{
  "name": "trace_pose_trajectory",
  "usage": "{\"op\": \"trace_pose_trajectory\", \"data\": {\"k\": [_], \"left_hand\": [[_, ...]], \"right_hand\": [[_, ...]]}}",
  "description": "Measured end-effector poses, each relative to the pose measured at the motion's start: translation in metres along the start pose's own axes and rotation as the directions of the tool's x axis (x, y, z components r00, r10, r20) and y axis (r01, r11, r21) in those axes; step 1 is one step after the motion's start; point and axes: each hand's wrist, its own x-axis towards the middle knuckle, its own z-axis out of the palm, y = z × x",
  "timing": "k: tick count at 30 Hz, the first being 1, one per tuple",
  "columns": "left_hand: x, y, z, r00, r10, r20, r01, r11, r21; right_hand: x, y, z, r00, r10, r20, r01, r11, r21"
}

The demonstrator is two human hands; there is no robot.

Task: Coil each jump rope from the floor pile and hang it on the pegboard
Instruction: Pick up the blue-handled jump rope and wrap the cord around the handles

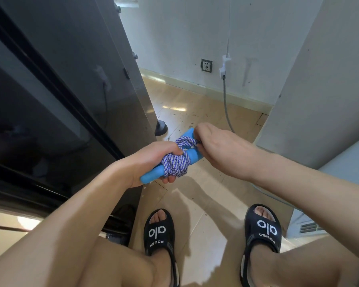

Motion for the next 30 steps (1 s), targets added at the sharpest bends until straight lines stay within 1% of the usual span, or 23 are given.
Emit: {"op": "trace_pose_trajectory", "data": {"k": [3, 5, 7, 11, 15, 20, 24, 25, 27, 30], "left_hand": [[-0.001, 0.001, 0.002, 1.000, 0.016, 0.000, -0.016, 1.000, -0.024], [-0.002, 0.003, 0.004, 0.999, 0.035, 0.007, -0.035, 0.998, -0.053], [-0.002, 0.003, 0.004, 0.999, 0.048, 0.003, -0.047, 0.997, -0.055], [-0.002, 0.003, 0.004, 0.999, 0.040, 0.000, -0.040, 0.999, -0.034], [-0.001, 0.004, 0.003, 0.999, 0.040, 0.014, -0.040, 0.998, -0.042], [-0.002, 0.004, 0.000, 0.997, 0.020, 0.070, -0.012, 0.994, -0.105], [-0.001, 0.003, -0.002, 0.994, 0.018, 0.109, -0.004, 0.991, -0.131], [0.000, 0.002, -0.002, 0.994, 0.020, 0.107, -0.007, 0.992, -0.124], [0.001, 0.000, -0.003, 0.995, 0.039, 0.096, -0.031, 0.996, -0.085], [0.001, -0.002, -0.004, 0.995, 0.057, 0.083, -0.053, 0.997, -0.056]], "right_hand": [[0.000, -0.003, -0.003, 0.999, 0.039, -0.029, -0.038, 0.999, 0.032], [0.000, -0.003, -0.004, 0.998, 0.040, -0.048, -0.039, 0.999, 0.034], [0.000, -0.003, -0.005, 0.999, 0.040, -0.035, -0.040, 0.999, 0.013], [0.000, -0.005, -0.002, 0.998, 0.063, 0.009, -0.062, 0.994, -0.092], [0.002, -0.008, -0.001, 0.996, 0.086, 0.032, -0.081, 0.989, -0.120], [0.004, -0.004, -0.014, 0.999, 0.051, 0.012, -0.050, 0.996, -0.070], [0.001, -0.005, -0.017, 0.997, 0.053, -0.049, -0.056, 0.997, -0.058], [0.000, -0.005, -0.015, 0.996, 0.068, -0.063, -0.070, 0.997, -0.032], [-0.002, -0.005, -0.009, 0.990, 0.114, -0.088, -0.106, 0.990, 0.095], [-0.001, -0.001, -0.001, 0.982, 0.127, -0.143, -0.083, 0.956, 0.281]]}}
